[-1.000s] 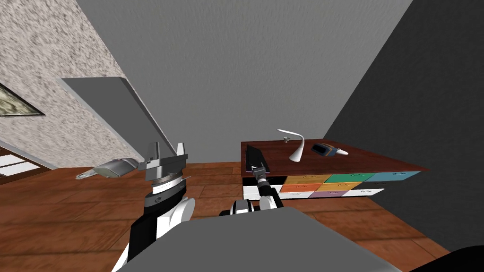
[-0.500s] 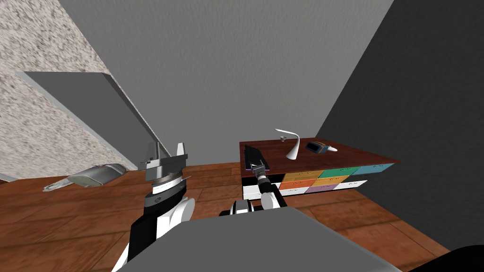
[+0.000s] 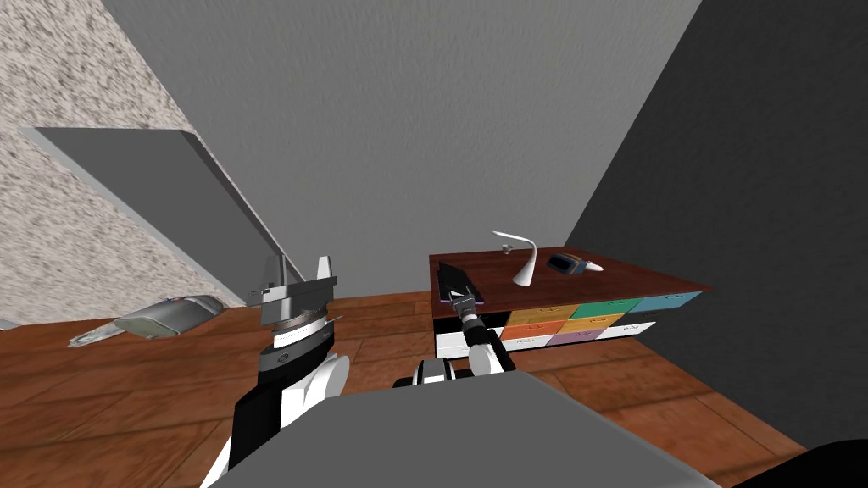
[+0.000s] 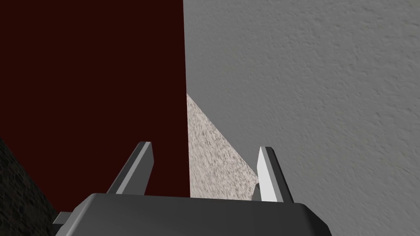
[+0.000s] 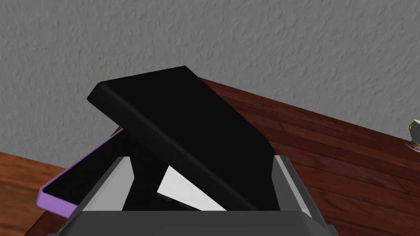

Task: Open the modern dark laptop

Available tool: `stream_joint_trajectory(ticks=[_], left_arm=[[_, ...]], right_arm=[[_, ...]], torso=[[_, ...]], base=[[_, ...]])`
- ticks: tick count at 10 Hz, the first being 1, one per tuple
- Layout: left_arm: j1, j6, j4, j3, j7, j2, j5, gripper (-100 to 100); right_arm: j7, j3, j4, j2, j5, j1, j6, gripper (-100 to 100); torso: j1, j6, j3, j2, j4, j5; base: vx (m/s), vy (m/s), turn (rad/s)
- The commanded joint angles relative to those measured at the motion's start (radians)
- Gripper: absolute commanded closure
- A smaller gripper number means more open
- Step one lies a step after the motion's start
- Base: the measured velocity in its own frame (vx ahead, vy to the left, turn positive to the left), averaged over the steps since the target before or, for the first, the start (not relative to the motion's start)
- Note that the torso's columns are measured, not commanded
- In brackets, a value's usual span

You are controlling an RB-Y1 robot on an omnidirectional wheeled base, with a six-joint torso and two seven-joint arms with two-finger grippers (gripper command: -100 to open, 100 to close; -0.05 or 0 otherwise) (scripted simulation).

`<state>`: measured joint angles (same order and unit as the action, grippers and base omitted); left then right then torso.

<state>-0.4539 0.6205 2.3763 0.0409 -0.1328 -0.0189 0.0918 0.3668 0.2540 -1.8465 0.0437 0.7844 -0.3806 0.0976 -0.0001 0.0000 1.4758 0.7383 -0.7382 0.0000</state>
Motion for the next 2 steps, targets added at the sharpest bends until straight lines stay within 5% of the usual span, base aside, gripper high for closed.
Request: stream_joint_trajectory(ticks=[1, 2], left_arm=[[0.000, 0.000, 0.000, 0.000, 0.000, 0.000, 0.000, 0], [0.000, 0.000, 0.000, 0.000, 0.000, 0.000, 0.000, 0]], right_arm=[[0.000, 0.000, 0.000, 0.000, 0.000, 0.000, 0.000, 0], [0.000, 0.000, 0.000, 0.000, 0.000, 0.000, 0.000, 0]], torso=[[0.000, 0.000, 0.000, 0.000, 0.000, 0.000], [0.000, 0.000, 0.000, 0.000, 0.000, 0.000]], base=[[0.000, 0.000, 0.000], [0.000, 0.000, 0.000]])
